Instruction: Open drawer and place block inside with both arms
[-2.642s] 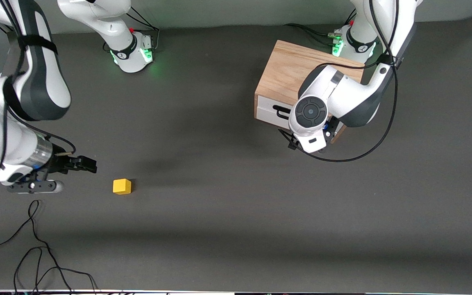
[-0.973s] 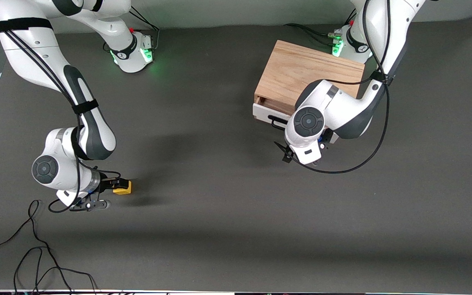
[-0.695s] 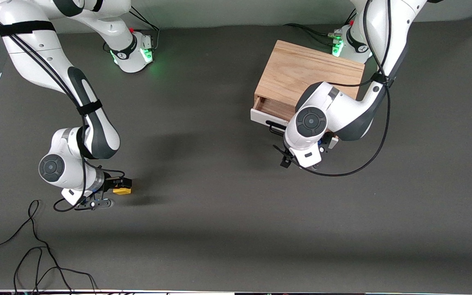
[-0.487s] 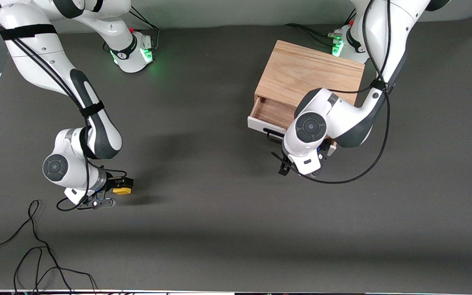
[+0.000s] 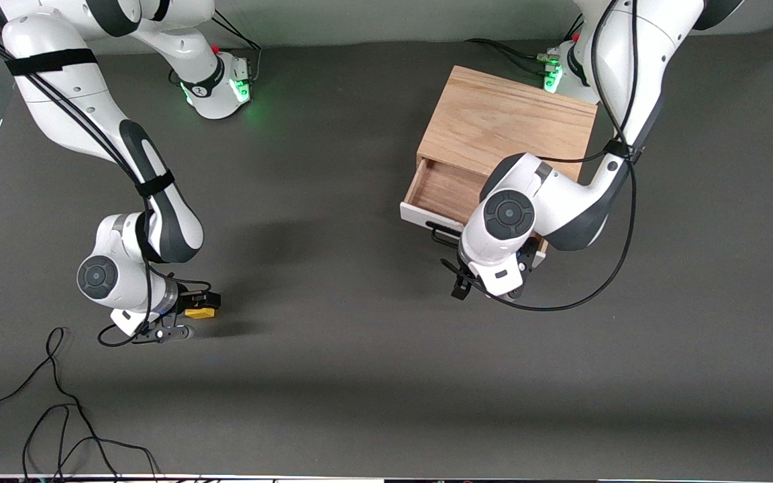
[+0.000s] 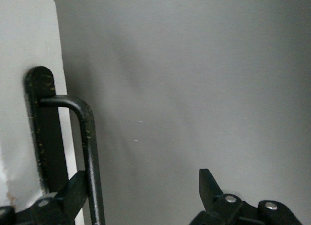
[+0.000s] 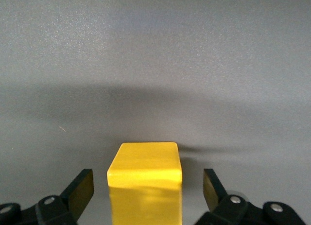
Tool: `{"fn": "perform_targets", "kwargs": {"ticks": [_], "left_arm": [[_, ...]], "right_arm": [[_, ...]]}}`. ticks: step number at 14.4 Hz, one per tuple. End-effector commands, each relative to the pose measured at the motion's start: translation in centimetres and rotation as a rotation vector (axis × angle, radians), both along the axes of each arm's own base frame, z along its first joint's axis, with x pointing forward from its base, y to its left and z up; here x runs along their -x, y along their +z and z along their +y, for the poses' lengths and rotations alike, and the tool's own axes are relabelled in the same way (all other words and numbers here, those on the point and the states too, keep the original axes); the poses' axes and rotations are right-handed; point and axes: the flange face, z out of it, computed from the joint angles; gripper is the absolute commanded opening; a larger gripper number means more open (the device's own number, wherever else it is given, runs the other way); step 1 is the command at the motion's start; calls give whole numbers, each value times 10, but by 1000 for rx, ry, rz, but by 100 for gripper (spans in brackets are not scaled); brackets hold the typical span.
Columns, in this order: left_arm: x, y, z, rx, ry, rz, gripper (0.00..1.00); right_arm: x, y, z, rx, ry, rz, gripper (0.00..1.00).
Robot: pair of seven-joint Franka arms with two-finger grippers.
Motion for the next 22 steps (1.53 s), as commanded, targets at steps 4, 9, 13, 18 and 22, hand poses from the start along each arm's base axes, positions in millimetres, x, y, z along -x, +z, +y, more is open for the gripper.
{"fn": "perform_targets", "kwargs": {"ticks": [4, 9, 13, 18, 22], "left_arm": [[-18, 15, -13, 62, 21, -113, 100], [-34, 60, 9, 33, 24, -183, 100], [-33, 131, 79, -108, -50, -142, 100], [-16, 195, 197, -55, -332, 53, 100], [15, 227, 285, -7, -626, 133, 100]], "right_arm": [[1, -4, -2, 11, 25, -10, 94], [1, -6, -4, 10, 51, -6, 77], [0, -4, -4, 9, 63, -9, 43], [-5, 18, -1, 7, 59, -34, 22], [-20, 83, 11, -6, 35, 51, 20]]}}
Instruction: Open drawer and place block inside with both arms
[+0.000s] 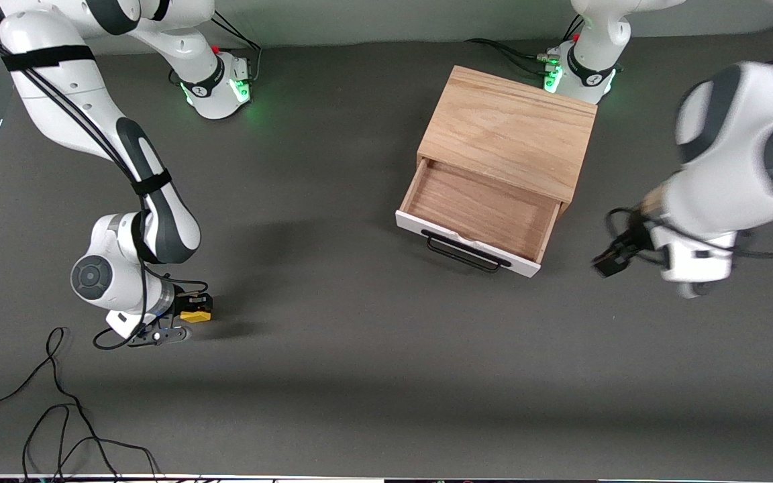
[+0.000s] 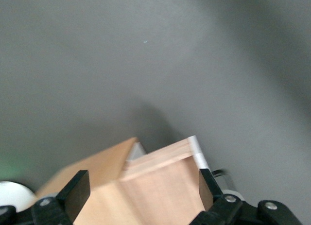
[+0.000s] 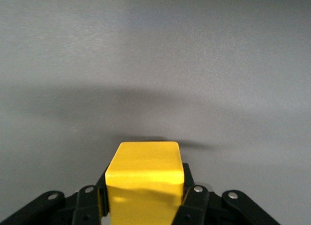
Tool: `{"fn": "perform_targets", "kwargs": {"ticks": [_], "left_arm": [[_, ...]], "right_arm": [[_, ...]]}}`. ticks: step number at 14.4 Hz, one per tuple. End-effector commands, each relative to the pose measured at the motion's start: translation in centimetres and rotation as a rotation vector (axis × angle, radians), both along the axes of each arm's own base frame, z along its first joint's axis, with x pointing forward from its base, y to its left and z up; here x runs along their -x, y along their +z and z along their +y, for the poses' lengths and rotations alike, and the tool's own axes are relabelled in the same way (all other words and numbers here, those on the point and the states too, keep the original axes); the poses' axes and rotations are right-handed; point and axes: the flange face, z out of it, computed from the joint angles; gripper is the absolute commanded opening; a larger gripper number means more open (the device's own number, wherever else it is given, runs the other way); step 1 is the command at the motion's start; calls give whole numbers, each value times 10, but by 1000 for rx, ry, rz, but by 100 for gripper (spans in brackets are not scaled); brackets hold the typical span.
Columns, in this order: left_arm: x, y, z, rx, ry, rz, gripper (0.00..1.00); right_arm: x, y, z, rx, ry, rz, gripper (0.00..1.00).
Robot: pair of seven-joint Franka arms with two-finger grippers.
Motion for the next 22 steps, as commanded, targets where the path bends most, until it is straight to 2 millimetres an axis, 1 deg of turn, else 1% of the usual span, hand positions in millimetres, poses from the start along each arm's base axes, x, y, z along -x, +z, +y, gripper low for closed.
{"fn": "perform_targets", "kwargs": {"ticks": [1, 2, 3, 5, 6, 7, 8, 10, 11, 13, 14, 15, 16, 18, 20, 21, 22], "left_arm": [[35, 12, 36, 28, -200, 43, 100], [43, 14, 45, 35, -282, 49, 100], [51, 12, 51, 39, -334, 59, 100], [65, 12, 51, 35, -411, 55, 100], [71, 14, 50, 28, -448, 40, 100], [76, 13, 49, 24, -472, 31, 100], [77, 14, 48, 28, -512, 31, 100], [74, 17, 52, 39, -644, 14, 100], [70, 20, 64, 38, -672, -3, 100], [68, 21, 73, 45, -660, -17, 100], [65, 22, 77, 50, -647, -27, 100], [63, 26, 78, 50, -646, -35, 100], [62, 26, 79, 50, -648, -37, 100], [59, 27, 78, 51, -660, -42, 100], [53, 33, 79, 53, -663, -55, 100], [52, 36, 79, 53, -665, -60, 100], [51, 36, 79, 54, -665, -60, 100]], "right_arm": [[-15, 68, 16, -14, -1, 51, 20], [-22, 94, 22, -38, -21, 62, 20], [-28, 119, 28, -58, -43, 68, 20], [-33, 170, 61, -71, -43, 78, 19], [-32, 197, 75, -67, -67, 90, 19], [-29, 219, 90, -71, -109, 97, 19], [-23, 239, 114, -77, -145, 108, 18], [-6, 278, 173, -76, -200, 91, 17], [4, 289, 205, -73, -242, 77, 17], [31, 298, 279, -68, -324, 59, 17], [45, 298, 314, -70, -340, 54, 17], [58, 292, 349, -76, -347, 45, 17], [74, 287, 384, -91, -346, 33, 17], [100, 264, 442, -113, -390, 15, 17], [120, 242, 485, -141, -417, 2, 17], [126, 232, 500, -156, -436, -6, 17], [136, 222, 517, -167, -448, -12, 16]]}}
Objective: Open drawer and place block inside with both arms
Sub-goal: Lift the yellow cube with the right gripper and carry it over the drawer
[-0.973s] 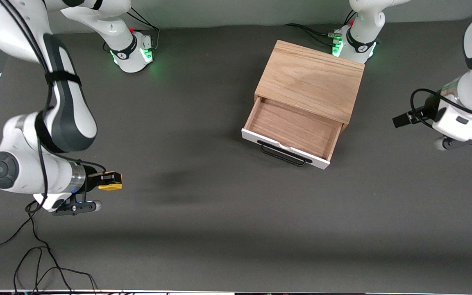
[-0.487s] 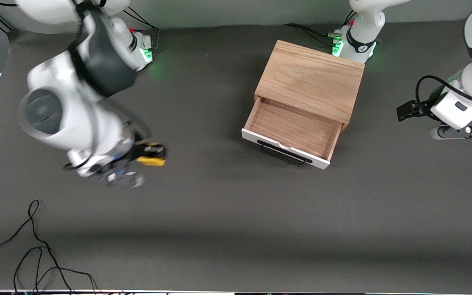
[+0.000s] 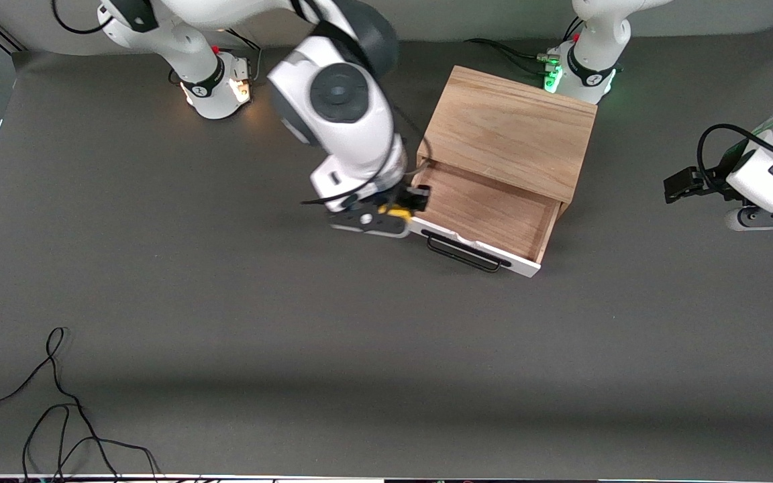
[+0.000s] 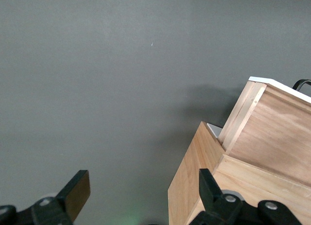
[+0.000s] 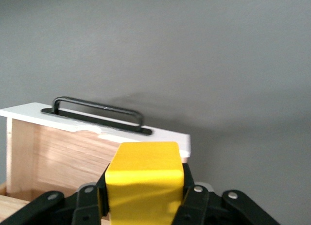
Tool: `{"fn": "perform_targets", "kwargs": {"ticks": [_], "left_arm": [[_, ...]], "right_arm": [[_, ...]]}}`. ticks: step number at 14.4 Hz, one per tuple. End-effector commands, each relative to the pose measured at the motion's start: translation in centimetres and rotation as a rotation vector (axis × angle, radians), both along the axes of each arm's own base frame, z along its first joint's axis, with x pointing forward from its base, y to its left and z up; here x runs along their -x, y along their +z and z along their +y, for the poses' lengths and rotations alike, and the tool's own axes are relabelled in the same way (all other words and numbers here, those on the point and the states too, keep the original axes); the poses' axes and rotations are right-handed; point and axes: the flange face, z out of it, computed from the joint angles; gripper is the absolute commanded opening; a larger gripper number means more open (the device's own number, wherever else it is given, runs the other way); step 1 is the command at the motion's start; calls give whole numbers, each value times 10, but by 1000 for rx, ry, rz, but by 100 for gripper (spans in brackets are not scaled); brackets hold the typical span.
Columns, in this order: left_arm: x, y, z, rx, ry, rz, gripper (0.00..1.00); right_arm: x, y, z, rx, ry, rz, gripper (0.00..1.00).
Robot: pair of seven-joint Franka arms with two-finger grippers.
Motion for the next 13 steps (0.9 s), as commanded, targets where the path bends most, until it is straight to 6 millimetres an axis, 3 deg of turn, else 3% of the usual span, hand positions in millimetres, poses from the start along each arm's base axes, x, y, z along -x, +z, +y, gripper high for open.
{"fn": "perform_targets", "kwargs": {"ticks": [1, 5, 7, 13], "left_arm": [[-5, 9, 0, 16, -20, -16, 100], [-6, 13, 0, 15, -22, -27, 100], [-6, 13, -10, 13, -39, -27, 100], [-7, 13, -7, 13, -34, -36, 100]], "right_arm": [[13, -19, 37, -30, -65, -19, 17], [33, -69, 73, -36, -132, -15, 17], [43, -89, 88, -45, -172, -13, 17], [45, -125, 97, -43, -244, 8, 17]]}}
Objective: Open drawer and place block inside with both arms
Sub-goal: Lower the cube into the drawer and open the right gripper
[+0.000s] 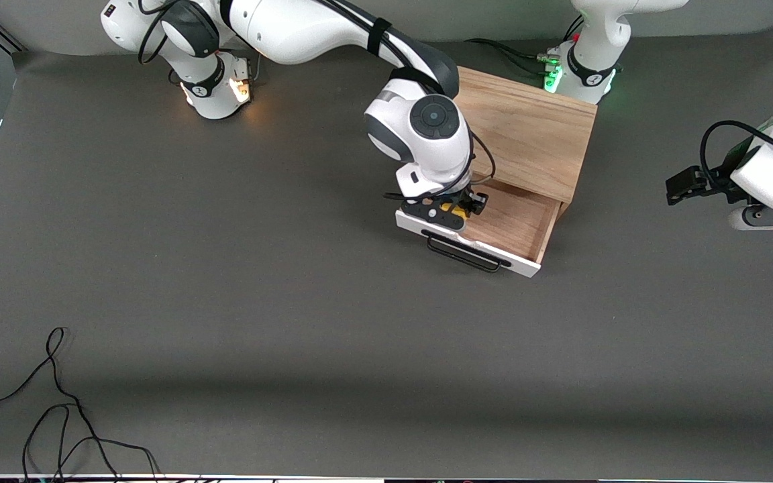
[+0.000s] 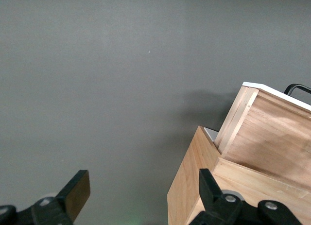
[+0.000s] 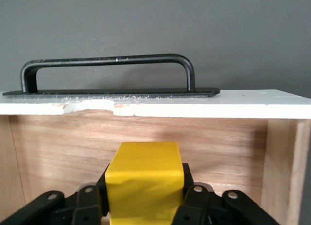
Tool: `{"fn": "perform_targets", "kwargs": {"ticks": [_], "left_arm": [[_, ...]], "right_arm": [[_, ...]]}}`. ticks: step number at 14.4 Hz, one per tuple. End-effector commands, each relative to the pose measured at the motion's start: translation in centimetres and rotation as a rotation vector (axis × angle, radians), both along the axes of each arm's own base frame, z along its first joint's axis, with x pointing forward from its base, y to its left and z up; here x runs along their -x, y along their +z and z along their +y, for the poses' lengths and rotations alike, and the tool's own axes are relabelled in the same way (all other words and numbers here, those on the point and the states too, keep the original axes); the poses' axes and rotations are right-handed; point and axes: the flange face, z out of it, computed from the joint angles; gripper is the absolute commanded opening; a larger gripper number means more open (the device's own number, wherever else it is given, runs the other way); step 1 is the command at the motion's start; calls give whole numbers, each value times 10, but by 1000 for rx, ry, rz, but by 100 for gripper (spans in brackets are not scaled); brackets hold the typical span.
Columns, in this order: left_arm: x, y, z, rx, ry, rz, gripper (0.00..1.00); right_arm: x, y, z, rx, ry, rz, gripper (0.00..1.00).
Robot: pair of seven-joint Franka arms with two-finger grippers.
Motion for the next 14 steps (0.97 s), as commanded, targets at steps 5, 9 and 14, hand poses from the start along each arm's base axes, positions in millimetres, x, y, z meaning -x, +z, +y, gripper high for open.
{"fn": "perform_targets", "kwargs": {"ticks": [5, 9, 14], "left_arm": [[-7, 6, -1, 11, -16, -20, 100], [-6, 6, 0, 10, -15, -16, 100], [-5, 6, 0, 10, -16, -9, 100]], "right_arm": [[23, -22, 28, -20, -57, -8, 23], [27, -29, 31, -10, -51, -6, 75], [26, -25, 30, -11, -84, -5, 100]]}}
